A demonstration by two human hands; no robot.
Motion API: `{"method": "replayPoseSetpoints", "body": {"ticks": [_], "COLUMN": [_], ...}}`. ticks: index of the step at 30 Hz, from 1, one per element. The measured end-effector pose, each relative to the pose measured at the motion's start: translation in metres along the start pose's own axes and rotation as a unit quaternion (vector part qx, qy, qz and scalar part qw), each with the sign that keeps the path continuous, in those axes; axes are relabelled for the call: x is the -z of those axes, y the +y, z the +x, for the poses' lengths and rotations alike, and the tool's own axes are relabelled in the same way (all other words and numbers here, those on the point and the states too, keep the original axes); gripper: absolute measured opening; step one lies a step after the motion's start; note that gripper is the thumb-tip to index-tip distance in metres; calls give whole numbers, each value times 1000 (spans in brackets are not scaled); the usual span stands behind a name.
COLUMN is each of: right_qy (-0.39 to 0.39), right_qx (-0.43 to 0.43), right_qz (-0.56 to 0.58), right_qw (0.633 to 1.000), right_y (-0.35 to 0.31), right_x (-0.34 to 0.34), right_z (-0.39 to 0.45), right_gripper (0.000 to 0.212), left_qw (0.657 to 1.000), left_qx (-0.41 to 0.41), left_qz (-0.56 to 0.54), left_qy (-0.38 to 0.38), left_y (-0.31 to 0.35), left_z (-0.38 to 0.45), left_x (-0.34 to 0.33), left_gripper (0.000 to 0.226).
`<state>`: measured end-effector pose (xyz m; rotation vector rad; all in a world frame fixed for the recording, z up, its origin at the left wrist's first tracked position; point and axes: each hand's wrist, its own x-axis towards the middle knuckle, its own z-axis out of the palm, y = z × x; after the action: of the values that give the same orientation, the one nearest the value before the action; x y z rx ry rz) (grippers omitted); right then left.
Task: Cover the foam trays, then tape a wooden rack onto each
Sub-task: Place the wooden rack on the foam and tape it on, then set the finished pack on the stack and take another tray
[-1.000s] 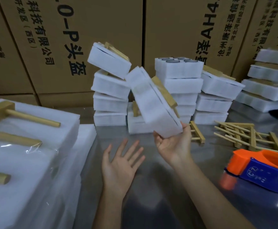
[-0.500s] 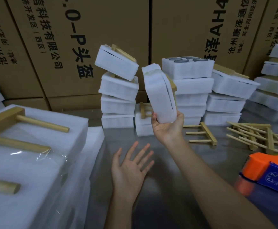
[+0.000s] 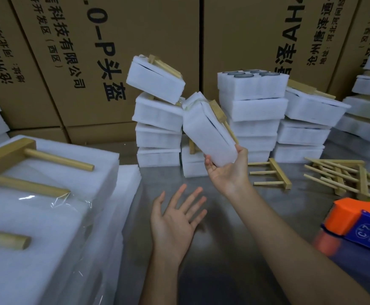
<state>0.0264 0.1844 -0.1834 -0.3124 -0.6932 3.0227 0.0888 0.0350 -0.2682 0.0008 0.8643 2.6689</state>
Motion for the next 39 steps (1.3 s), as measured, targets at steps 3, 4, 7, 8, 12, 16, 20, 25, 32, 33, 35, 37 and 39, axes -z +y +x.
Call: {"method": "replayPoseSetpoints", "body": {"ticks": [3, 4, 7, 8, 12, 16, 20, 25, 32, 33, 35, 37, 39], "right_qy": [-22, -28, -34, -33, -11, 17, 46, 38, 36, 34, 30, 30, 36], "right_qx": [1, 3, 9, 14, 65, 94, 111, 113, 121, 120, 102, 84, 92], "right_qz": [-20, -23, -36, -48, -137, -199, -238, -263, -262, -257, -256, -285, -321], "right_qw": [1000, 999, 999, 998, 988, 975, 964, 957, 957, 958, 961, 954, 942], "right_y": [1, 1, 1, 0, -6, -12, -6, 13, 39, 42, 47, 50, 50], "right_x": [7, 10, 26, 31, 54, 63, 55, 41, 23, 21, 17, 14, 15], "right_z": [-13, -18, -34, -39, -55, -63, -62, -57, -49, -49, -48, -47, -46], "right_gripper": [58, 58, 51, 48, 39, 35, 33, 26, 55, 54, 51, 48, 46], "left_qw": [1000, 1000, 1000, 1000, 1000, 999, 999, 999, 999, 999, 999, 998, 998], "left_qx": [-1, -2, -5, -5, -9, -14, -17, -21, -33, -33, -32, -31, -32], "left_qz": [-1, -2, -2, -2, -11, -16, -21, -11, -11, -13, -17, -22, -23], "left_qy": [4, 5, 11, 13, 25, 35, 39, 34, 37, 39, 40, 41, 40], "left_y": [0, 0, 0, 0, 0, -1, -1, -2, -1, -1, -1, 0, -1], "left_z": [0, -1, -2, -2, -4, -4, -5, -6, -6, -5, -5, -5, -5], "left_x": [0, 1, -1, -1, -1, -2, -2, -3, -2, -1, -1, 0, 0], "left_gripper": [65, 65, 63, 62, 60, 58, 57, 60, 62, 61, 60, 60, 61]}}
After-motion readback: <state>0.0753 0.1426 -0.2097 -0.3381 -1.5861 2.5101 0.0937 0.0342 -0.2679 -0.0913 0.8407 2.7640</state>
